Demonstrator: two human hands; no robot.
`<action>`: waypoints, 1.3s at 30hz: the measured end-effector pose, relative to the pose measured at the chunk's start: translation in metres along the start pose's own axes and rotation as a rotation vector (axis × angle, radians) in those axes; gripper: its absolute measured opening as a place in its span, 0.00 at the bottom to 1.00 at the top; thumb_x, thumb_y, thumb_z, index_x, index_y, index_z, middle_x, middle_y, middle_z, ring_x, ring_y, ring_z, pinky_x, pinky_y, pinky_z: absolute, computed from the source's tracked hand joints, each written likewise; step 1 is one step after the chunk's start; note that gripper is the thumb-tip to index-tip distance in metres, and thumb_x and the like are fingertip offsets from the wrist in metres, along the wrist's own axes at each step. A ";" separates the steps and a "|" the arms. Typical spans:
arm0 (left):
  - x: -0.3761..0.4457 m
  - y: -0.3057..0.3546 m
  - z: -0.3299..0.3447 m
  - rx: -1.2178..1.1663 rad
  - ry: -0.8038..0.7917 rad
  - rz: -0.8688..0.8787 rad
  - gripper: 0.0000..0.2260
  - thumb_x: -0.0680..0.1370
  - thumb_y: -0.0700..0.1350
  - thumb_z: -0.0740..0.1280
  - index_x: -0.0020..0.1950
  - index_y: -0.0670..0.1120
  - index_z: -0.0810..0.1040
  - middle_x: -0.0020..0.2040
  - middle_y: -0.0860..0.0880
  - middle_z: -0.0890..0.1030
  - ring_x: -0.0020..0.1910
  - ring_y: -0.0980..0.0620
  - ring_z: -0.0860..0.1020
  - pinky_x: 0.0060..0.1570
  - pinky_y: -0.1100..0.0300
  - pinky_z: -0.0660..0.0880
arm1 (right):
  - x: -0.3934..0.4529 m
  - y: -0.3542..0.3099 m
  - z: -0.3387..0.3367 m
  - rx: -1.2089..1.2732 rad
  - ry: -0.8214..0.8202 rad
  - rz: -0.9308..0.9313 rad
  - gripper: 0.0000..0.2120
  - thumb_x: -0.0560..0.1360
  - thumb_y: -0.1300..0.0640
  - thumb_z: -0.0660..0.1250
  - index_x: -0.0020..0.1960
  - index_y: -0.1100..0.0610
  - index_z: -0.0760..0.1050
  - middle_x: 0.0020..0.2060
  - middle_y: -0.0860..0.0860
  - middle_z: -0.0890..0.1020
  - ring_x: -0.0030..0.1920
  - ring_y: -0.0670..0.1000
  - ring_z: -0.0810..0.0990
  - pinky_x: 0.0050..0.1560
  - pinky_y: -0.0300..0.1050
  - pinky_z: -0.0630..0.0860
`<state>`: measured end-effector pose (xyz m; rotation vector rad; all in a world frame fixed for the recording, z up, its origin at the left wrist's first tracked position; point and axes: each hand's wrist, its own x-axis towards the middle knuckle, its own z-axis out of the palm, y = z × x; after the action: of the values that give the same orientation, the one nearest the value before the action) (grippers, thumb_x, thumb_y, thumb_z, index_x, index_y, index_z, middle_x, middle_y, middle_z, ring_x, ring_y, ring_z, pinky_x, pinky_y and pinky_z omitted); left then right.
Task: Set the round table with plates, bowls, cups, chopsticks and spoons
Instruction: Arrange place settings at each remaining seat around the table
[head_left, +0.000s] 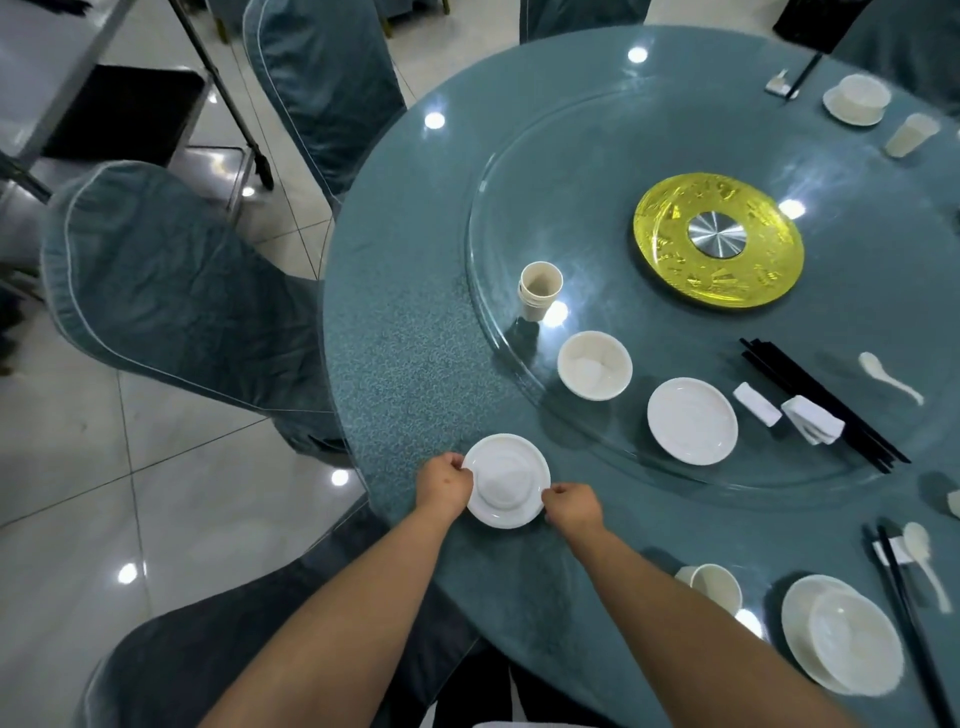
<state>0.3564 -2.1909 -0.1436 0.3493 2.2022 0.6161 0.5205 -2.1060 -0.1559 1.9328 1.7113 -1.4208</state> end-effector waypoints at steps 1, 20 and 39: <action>0.000 -0.001 0.001 0.012 -0.009 0.003 0.13 0.75 0.39 0.65 0.57 0.45 0.82 0.54 0.46 0.84 0.55 0.47 0.80 0.50 0.64 0.70 | 0.000 0.001 0.000 -0.013 0.002 0.004 0.08 0.74 0.58 0.62 0.37 0.57 0.73 0.33 0.55 0.76 0.36 0.52 0.71 0.38 0.42 0.68; 0.002 0.073 -0.006 -0.020 0.020 0.101 0.12 0.79 0.39 0.64 0.62 0.43 0.79 0.59 0.44 0.81 0.59 0.45 0.78 0.57 0.58 0.72 | -0.010 -0.032 -0.063 -0.016 0.117 -0.032 0.12 0.74 0.62 0.58 0.35 0.62 0.74 0.35 0.59 0.80 0.37 0.54 0.74 0.39 0.43 0.72; 0.048 0.210 0.044 0.225 0.015 0.286 0.18 0.76 0.48 0.70 0.63 0.40 0.79 0.58 0.42 0.82 0.59 0.43 0.79 0.57 0.55 0.73 | 0.041 -0.076 -0.166 0.169 0.115 -0.071 0.13 0.74 0.55 0.61 0.54 0.56 0.80 0.42 0.51 0.81 0.52 0.56 0.82 0.54 0.45 0.77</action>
<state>0.3692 -1.9789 -0.0856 0.7893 2.2597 0.5224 0.5365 -1.9419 -0.0670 2.0981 1.7780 -1.5531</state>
